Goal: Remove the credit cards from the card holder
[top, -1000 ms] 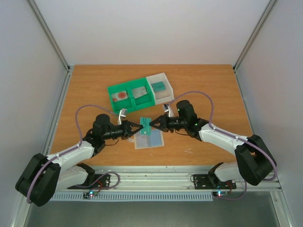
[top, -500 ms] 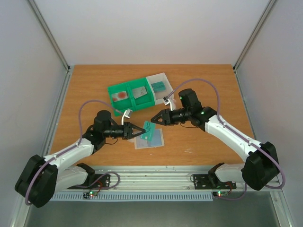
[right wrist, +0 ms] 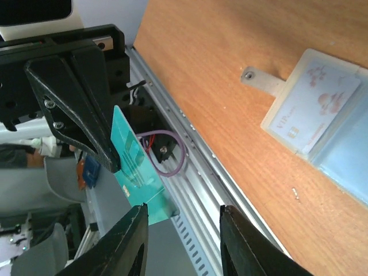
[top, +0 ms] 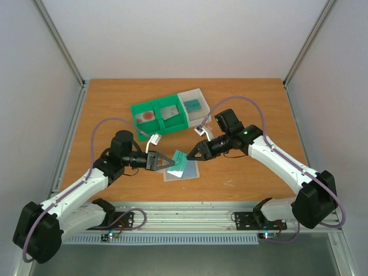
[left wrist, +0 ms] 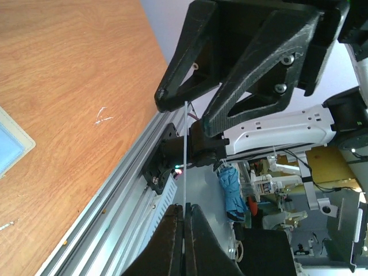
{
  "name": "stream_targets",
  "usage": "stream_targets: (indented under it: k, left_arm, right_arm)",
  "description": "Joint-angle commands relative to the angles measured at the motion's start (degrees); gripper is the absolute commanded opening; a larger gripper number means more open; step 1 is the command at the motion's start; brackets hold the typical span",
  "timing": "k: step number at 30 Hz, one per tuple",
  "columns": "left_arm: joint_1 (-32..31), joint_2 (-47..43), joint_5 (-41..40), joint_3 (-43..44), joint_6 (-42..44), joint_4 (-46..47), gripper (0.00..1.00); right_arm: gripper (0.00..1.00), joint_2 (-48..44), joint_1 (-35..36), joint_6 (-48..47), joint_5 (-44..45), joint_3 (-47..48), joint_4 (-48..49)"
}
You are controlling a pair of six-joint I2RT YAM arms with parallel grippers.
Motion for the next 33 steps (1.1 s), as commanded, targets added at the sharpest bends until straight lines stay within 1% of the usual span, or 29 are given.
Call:
stream_targets:
  k: [1,5,10,17,21,26,29,33]
  left_arm:
    - [0.01,-1.46,2.10,1.61,3.48,-2.62,0.00]
    - [0.01,-1.20,2.36,1.58,3.39,-2.61,0.01]
    - [0.01,-0.96,2.53,1.57,3.55,-2.63,0.01]
    - [0.01,-0.37,3.35,1.60,2.88,-1.58,0.00]
    - [0.01,-0.29,3.55,2.12,2.94,-2.05,0.01]
    - [0.01,0.38,3.38,2.23,3.41,-2.63,0.00]
    - [0.01,1.08,3.52,2.32,3.22,-2.45,0.01]
    - [0.01,1.12,3.64,2.54,2.94,-1.80,0.00]
  right_arm:
    - [0.34,0.94,-0.05,-1.72,-4.32,1.38,-0.85]
    - [0.32,0.98,-0.04,-0.85,-5.24,1.45,0.10]
    - [0.22,1.55,-0.04,0.21,-6.43,1.92,0.65]
    - [0.24,3.75,-0.02,-0.18,-6.20,2.74,-0.56]
    - [0.23,3.99,-0.02,-0.34,-7.00,2.75,-0.21]
    - [0.14,4.28,-0.03,-0.24,-9.07,2.67,0.00]
    - [0.06,4.52,-0.02,-0.27,-10.51,2.43,0.06]
    - [0.02,3.54,-0.09,-0.05,-10.63,1.48,0.74]
